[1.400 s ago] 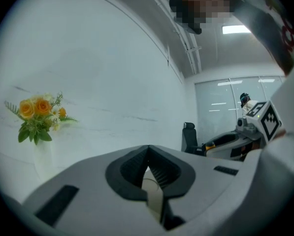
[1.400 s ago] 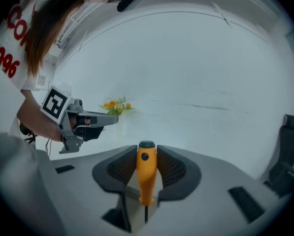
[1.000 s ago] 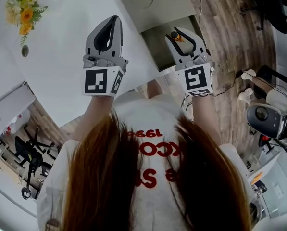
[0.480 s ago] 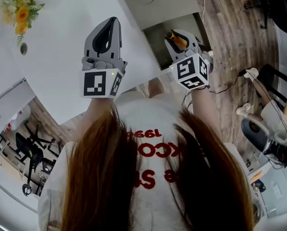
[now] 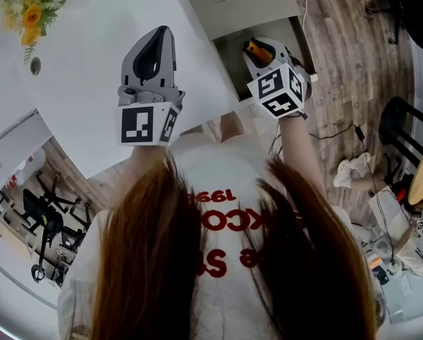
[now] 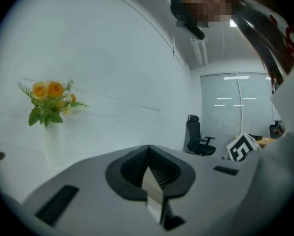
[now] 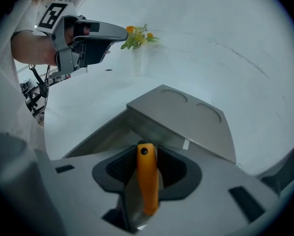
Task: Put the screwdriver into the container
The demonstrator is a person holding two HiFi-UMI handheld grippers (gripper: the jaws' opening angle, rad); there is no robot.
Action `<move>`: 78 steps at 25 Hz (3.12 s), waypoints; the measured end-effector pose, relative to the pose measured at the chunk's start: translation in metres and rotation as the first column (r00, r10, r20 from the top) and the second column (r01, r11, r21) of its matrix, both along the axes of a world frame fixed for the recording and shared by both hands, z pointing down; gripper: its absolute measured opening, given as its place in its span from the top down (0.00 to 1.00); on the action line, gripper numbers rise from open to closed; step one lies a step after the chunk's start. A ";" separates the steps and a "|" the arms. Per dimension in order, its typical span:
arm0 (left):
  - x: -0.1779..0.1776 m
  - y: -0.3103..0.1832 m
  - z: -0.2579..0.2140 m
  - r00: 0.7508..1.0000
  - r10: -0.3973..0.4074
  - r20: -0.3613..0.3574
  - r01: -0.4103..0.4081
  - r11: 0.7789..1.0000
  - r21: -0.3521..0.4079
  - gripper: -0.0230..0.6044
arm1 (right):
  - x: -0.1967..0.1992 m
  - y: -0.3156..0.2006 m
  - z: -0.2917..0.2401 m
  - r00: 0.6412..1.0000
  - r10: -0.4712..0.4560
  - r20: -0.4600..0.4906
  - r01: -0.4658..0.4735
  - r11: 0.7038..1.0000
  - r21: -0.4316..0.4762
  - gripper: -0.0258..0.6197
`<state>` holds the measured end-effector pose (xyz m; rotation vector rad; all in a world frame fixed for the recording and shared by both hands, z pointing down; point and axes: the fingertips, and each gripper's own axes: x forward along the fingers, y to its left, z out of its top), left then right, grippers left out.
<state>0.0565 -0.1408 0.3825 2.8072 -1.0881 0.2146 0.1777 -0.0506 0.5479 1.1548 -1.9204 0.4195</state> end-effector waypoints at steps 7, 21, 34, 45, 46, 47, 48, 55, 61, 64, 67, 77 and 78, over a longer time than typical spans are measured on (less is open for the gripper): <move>0.002 0.002 0.002 1.000 -0.003 0.005 0.003 1.000 -0.008 0.95 | 0.001 0.000 0.012 1.000 0.006 0.028 -0.004 0.998 -0.068 0.75; -0.003 -0.004 0.000 1.000 -0.017 0.001 0.017 1.000 0.000 0.95 | 0.003 -0.011 -0.018 0.979 0.084 0.184 -0.085 0.996 -0.002 0.71; -0.004 -0.010 -0.034 0.999 -0.013 -0.035 0.016 0.997 0.071 0.95 | 0.017 -0.031 -0.097 0.971 0.117 0.207 -0.161 0.965 0.208 0.82; -0.012 -0.020 -0.066 0.997 -0.037 -0.071 0.047 0.990 0.137 0.95 | 0.022 -0.039 -0.162 0.956 0.130 0.264 -0.232 0.885 0.404 0.93; -0.012 -0.021 -0.069 0.997 -0.038 -0.074 0.049 0.988 0.144 0.95 | 0.023 -0.039 -0.168 0.954 0.130 0.272 -0.239 0.876 0.419 0.94; -0.013 -0.021 -0.072 0.996 -0.038 -0.075 0.049 0.987 0.153 0.95 | 0.024 -0.038 -0.174 0.951 0.130 0.279 -0.246 0.867 0.434 0.94; -0.013 -0.022 -0.076 0.997 -0.037 -0.075 0.048 0.985 0.163 0.95 | 0.024 -0.038 -0.181 0.949 0.129 0.287 -0.252 0.857 0.449 0.94; -0.022 -0.029 -0.100 0.994 -0.049 -0.093 0.068 0.973 0.219 0.95 | 0.037 -0.037 -0.229 0.910 0.150 0.386 -0.355 0.765 0.538 0.94; -0.037 -0.029 -0.106 0.992 -0.079 -0.100 0.100 0.967 0.234 0.95 | 0.029 -0.043 -0.253 0.884 0.114 0.454 -0.381 0.737 0.558 0.94; -0.049 -0.029 -0.109 0.989 -0.108 -0.104 0.131 0.961 0.243 0.95 | 0.017 -0.050 -0.258 0.893 0.070 0.446 -0.346 0.742 0.575 0.94; -0.064 -0.029 -0.114 0.984 -0.141 -0.107 0.164 0.953 0.254 0.95 | 0.003 -0.056 -0.261 0.895 0.037 0.444 -0.319 0.750 0.580 0.95; -0.119 -0.030 -0.121 0.956 -0.271 -0.115 0.292 0.917 0.272 0.95 | -0.049 -0.078 -0.266 0.886 -0.100 0.452 -0.214 0.778 0.591 0.95; -0.124 -0.029 -0.121 0.952 -0.282 -0.116 0.304 0.913 0.273 0.95 | -0.055 -0.080 -0.267 0.885 -0.115 0.452 -0.202 0.779 0.594 0.95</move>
